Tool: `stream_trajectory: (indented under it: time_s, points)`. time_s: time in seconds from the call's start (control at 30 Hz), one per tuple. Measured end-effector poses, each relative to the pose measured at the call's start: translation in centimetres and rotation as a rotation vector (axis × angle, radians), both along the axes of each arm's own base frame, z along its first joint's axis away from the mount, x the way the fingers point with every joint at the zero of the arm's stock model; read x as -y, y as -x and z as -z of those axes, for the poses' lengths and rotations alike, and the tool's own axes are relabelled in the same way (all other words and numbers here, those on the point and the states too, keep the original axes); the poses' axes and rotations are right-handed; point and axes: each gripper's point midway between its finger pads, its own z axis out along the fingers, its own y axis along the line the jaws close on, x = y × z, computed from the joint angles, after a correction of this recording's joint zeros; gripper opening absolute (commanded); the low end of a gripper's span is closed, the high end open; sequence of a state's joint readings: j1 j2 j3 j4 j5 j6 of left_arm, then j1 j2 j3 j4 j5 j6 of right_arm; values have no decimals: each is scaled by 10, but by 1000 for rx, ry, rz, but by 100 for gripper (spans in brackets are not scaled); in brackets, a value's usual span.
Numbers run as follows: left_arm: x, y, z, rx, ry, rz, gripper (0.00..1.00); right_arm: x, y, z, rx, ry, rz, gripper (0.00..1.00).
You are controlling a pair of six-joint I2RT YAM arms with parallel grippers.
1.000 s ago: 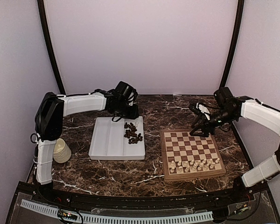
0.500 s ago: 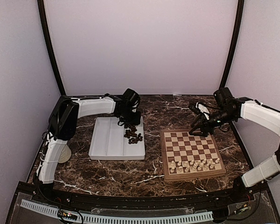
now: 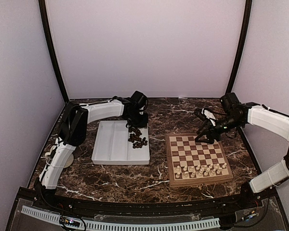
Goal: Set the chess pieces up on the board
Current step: Pick up the rook from the storage box.
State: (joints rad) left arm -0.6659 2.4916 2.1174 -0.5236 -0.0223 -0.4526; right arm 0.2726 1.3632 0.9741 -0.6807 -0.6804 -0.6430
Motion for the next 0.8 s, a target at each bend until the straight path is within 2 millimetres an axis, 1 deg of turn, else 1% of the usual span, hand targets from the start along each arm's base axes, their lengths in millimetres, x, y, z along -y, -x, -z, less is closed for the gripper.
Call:
stream_trajectory:
  time_s: [0.07,0.1,0.17,0.37,0.47,0.67,0.8]
  points:
    - [-1,1,1,-7,0,-2,21,0,0,0,-1,0,1,54]
    - [-1,1,1,-8,-1,-3,25,0,0,0,0,0,1,54]
    - [-1,1,1,-9,-3,-1,28,0,0,0,-1,-1,1,54]
    - [-2,3,1,-11,-16,20,31,0,0,0,-3,-3,-1,54]
    - [-1,6,1,-13,-25,52,31,0,0,0,-3,-3,-1,54]
    - [-2,9,2,-6,-54,105,26,-1,0,1,-6,-3,0,54]
    - [-5,9,3,-1,-74,119,25,-1,0,2,-15,-2,2,54]
